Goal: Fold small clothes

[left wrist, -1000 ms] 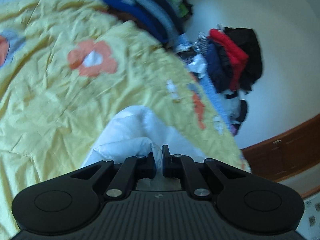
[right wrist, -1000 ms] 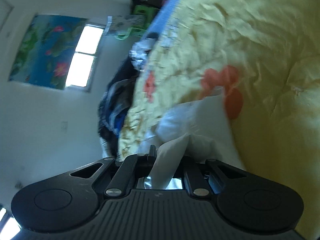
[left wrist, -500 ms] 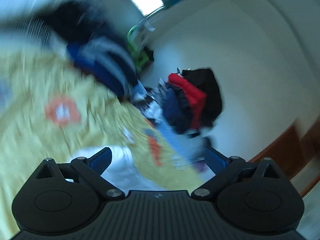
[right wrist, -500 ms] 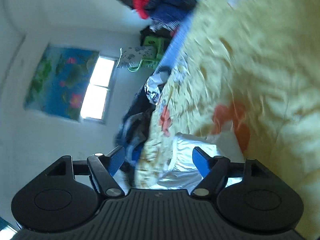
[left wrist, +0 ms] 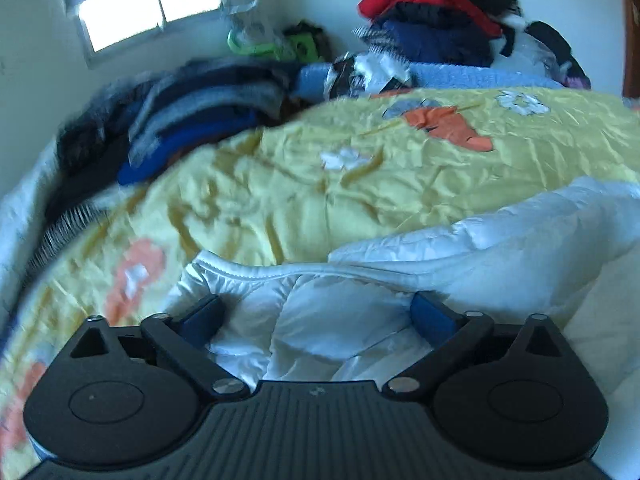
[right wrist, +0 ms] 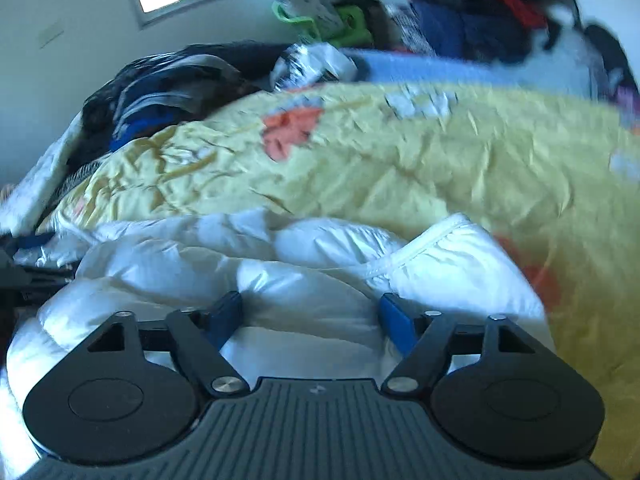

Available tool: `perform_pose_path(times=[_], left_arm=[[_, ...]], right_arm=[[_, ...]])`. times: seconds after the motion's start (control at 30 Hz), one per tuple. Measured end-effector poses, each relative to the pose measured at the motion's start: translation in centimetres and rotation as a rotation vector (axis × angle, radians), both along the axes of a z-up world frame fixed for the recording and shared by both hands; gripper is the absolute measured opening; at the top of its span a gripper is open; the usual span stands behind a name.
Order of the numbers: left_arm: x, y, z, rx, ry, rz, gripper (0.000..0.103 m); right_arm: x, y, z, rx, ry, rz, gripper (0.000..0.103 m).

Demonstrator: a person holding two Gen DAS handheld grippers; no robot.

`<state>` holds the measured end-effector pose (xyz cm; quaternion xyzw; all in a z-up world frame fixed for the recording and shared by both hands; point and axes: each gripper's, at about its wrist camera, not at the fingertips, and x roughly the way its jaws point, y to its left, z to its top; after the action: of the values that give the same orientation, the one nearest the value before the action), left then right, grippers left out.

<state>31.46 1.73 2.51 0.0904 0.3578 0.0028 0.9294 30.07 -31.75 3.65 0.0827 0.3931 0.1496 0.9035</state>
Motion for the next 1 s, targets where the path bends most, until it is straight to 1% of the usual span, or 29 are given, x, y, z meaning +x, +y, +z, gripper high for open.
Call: perform_pose_path(times=[0.07,0.13,0.23,0.33,0.4,0.47,0.53,0.6,0.63,0.67,0.7,0.73,0.77,0.8,0.83,0.87,0.9,0.93,0.97,1.0], left_arm=[[0.5,0.8,-0.6,-0.053,0.024,0.011,0.103],[0.9,0.9,-1.4,-0.076,0.031,0.019,0.103],[1.3,1.1,-1.9,-0.112,0.038,0.034,0.103],[1.3,1.5,-2.4,-0.151,0.017,0.042,0.103],[1.2,1.6,-2.5,-0.154,0.002,0.046,0.103],[1.1,1.3,-2.4,-0.138,-0.017,0.052,0.103],[0.1,0.9,-1.8,-0.093,-0.065,0.067,0.103],[-2.6,0.6,-0.3,-0.03,-0.179,0.13,0.103],[-4.6,0.8,0.8,-0.034,-0.241,0.162,0.103],[-7.0,1.4,2.0,-0.084,-0.291,0.178,0.103],[-9.4,2.2,3.1,-0.166,-0.321,0.18,0.103],[-12.0,3.2,3.8,-0.264,-0.335,0.174,0.103],[-14.5,4.2,4.3,-0.357,-0.339,0.175,0.103],[-16.8,5.0,4.3,-0.435,-0.335,0.187,0.103],[-18.9,5.8,4.3,-0.495,-0.32,0.199,0.103],[-20.7,6.4,4.0,-0.531,-0.3,0.212,0.103],[-22.4,6.9,3.6,-0.549,-0.279,0.227,0.103],[-23.8,7.2,3.2,-0.558,-0.261,0.244,0.103],[-25.1,7.6,2.7,-0.57,-0.249,0.264,0.103],[-26.0,8.0,2.1,-0.581,-0.233,0.285,0.103]], right_arm=[[0.6,-0.9,-1.1,0.062,0.014,0.003,0.078],[0.9,-1.2,-1.6,0.081,-0.002,0.011,0.08],[1.3,-0.3,-2.0,0.055,-0.029,0.024,0.085],[1.6,0.7,-2.5,0.031,-0.065,0.026,0.092],[1.4,0.7,-2.8,0.048,-0.093,0.023,0.095],[1.3,0.9,-2.9,0.042,-0.112,0.018,0.096],[1.0,1.1,-2.9,0.034,-0.126,0.01,0.095],[0.3,0.8,-2.2,0.029,-0.128,-0.011,0.09],[-0.5,0.4,-1.6,0.024,-0.122,-0.042,0.089],[-1.6,-0.1,-0.8,0.032,-0.116,-0.088,0.09],[-3.4,-1.1,0.4,0.068,-0.126,-0.126,0.09],[-5.3,-2.2,1.6,0.114,-0.154,-0.131,0.091],[-7.7,-3.4,2.9,0.151,-0.203,-0.126,0.093],[-10.3,-4.6,4.2,0.16,-0.266,-0.132,0.099],[-13.4,-5.9,5.4,0.144,-0.336,-0.155,0.101],[-16.1,-7.0,6.2,0.111,-0.401,-0.185,0.103],[-19.0,-8.0,7.0,0.061,-0.472,-0.218,0.103],[-21.7,-8.8,7.7,-0.016,-0.542,-0.248,0.103],[-24.0,-9.2,8.2,-0.121,-0.616,-0.277,0.103],[-26.5,-9.3,8.5,-0.279,-0.714,-0.323,0.103]])
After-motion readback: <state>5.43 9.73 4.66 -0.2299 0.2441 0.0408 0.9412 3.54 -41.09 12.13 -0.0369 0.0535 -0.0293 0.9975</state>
